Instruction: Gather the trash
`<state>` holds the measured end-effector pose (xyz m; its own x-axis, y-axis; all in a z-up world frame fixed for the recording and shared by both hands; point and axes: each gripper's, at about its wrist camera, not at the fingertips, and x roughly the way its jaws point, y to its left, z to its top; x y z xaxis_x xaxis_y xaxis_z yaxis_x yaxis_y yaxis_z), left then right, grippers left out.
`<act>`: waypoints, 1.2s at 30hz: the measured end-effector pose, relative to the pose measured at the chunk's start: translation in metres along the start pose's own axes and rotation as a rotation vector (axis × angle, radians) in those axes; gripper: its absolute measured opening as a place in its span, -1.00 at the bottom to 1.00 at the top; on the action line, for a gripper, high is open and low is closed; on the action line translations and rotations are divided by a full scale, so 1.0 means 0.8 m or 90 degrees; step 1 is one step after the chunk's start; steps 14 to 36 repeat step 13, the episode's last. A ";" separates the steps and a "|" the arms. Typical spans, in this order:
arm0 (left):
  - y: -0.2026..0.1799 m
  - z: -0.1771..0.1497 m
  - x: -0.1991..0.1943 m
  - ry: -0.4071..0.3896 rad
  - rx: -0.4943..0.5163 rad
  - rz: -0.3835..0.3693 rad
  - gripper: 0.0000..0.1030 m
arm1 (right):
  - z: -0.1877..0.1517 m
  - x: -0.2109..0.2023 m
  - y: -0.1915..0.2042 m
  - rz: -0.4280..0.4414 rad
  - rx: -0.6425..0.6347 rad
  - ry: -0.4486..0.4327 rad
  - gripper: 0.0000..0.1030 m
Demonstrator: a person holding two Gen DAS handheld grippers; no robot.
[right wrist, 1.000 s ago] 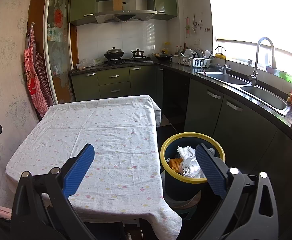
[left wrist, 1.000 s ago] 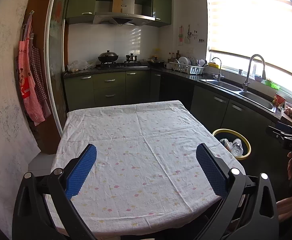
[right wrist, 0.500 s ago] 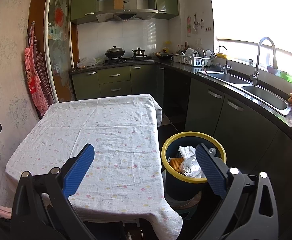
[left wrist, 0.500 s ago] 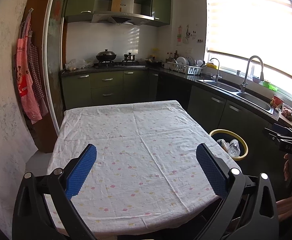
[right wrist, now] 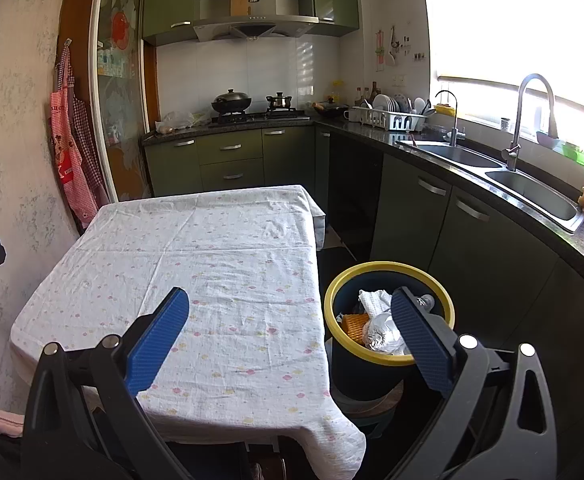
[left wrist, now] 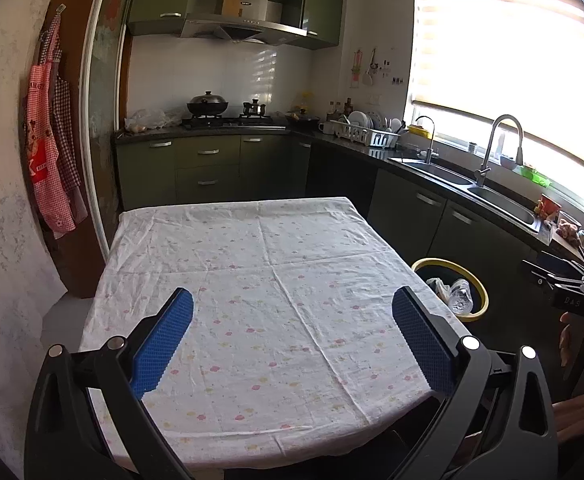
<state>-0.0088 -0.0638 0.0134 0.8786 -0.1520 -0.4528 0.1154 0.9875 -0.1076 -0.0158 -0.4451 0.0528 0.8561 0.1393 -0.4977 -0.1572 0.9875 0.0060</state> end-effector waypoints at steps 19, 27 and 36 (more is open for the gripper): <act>0.049 0.010 0.119 0.102 -0.028 0.045 0.91 | 0.024 0.076 0.011 0.062 0.002 0.044 0.87; 0.049 0.010 0.119 0.102 -0.028 0.045 0.91 | 0.024 0.076 0.011 0.062 0.002 0.044 0.87; 0.049 0.010 0.119 0.102 -0.028 0.045 0.91 | 0.024 0.076 0.011 0.062 0.002 0.044 0.87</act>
